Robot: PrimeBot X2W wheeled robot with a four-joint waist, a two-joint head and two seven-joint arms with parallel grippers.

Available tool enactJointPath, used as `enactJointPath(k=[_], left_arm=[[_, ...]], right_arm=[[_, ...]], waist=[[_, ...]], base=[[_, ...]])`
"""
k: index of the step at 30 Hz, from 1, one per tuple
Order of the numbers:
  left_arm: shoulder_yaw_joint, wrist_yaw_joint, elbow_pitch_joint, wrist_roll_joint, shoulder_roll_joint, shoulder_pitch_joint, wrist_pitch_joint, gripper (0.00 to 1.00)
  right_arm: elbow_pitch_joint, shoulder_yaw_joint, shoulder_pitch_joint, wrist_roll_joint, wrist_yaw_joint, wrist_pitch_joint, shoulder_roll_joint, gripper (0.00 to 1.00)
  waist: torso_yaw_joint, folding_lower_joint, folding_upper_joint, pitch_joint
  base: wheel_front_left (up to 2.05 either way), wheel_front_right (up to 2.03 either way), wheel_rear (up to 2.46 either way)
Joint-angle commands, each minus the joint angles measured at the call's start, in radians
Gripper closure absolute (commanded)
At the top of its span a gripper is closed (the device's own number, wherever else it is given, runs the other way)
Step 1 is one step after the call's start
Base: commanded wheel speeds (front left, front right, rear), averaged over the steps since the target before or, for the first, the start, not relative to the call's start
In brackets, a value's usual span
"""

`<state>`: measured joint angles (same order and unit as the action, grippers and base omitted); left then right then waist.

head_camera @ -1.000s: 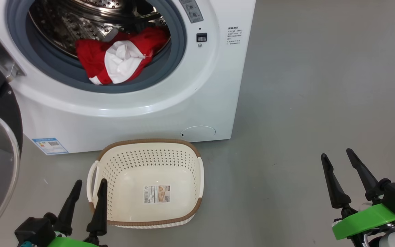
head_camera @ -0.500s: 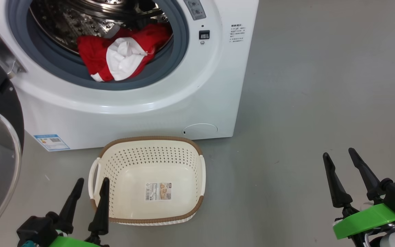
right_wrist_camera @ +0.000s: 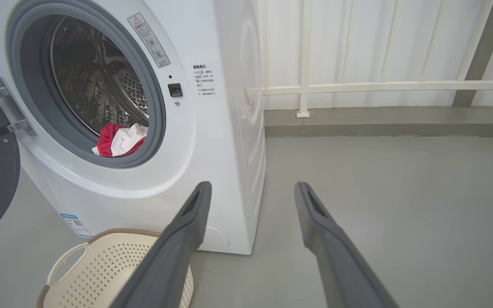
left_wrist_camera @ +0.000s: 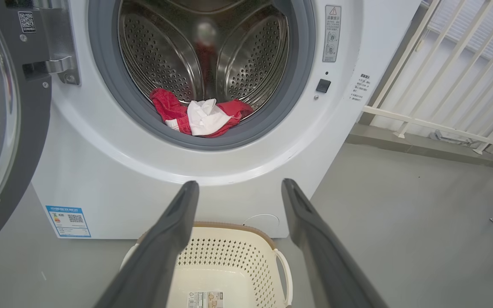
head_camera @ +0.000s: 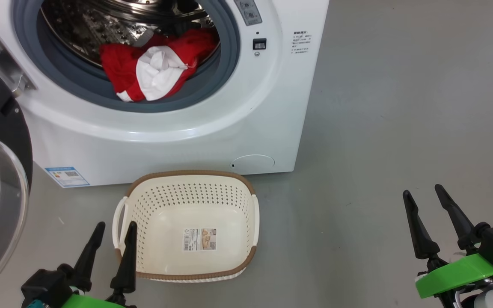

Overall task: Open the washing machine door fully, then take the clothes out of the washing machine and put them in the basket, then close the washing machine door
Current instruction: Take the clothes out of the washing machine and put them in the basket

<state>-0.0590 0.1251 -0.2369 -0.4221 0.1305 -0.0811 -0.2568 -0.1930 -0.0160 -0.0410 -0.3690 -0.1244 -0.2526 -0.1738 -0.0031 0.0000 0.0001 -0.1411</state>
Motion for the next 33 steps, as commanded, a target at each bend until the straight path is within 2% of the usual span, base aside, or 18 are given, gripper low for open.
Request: enactJointPath(k=[1, 22, 33], left_arm=[[0.030, 0.006, 0.028, 0.000, 0.022, -0.020, -0.005, 0.00], [0.051, 0.006, 0.009, -0.011, 0.019, -0.030, -0.005, 0.00], [0.034, 0.006, 0.014, -0.009, 0.027, -0.034, -0.005, 0.00]], right_arm=[[0.025, -0.021, 0.000, 0.009, -0.006, -0.009, -0.012, 0.00], [0.023, -0.031, -0.005, 0.006, -0.006, -0.009, -0.014, 0.00], [0.022, -0.032, -0.010, 0.004, -0.006, -0.009, -0.013, 0.00]], waist=[[0.000, 0.0000, -0.0001, -0.001], [0.012, 0.0000, -0.0001, -0.002], [0.014, 0.0000, -0.0001, -0.013]], base=[[1.03, -1.04, 0.00], [1.16, -1.16, 0.00], [0.21, -0.21, 0.00]])
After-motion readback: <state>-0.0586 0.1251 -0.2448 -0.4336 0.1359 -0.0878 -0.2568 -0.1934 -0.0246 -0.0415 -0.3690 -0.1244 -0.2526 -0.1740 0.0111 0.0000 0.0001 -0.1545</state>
